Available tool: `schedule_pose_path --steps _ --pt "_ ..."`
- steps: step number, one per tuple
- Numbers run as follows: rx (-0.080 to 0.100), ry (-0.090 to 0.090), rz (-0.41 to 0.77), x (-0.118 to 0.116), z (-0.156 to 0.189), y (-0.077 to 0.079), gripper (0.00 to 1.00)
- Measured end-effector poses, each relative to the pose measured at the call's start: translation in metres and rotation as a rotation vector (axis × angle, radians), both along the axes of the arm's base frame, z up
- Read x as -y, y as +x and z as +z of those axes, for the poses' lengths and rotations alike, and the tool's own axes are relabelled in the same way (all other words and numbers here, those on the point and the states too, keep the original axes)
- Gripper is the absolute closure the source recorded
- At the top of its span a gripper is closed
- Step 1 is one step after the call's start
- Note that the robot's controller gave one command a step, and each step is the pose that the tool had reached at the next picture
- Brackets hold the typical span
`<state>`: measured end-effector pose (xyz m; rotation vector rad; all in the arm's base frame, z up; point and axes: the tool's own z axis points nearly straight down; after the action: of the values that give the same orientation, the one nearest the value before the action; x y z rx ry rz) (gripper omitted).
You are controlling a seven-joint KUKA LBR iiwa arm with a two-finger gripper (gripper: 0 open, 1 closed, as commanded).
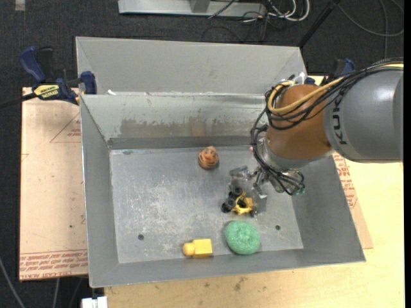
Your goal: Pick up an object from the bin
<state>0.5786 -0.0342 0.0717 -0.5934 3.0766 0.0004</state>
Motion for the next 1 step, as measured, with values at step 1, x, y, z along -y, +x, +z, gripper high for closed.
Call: schedule_pose_path --steps 1 --pt "-0.004 -0.001 0.018 -0.0087 0.1007 0.0336 1.0"
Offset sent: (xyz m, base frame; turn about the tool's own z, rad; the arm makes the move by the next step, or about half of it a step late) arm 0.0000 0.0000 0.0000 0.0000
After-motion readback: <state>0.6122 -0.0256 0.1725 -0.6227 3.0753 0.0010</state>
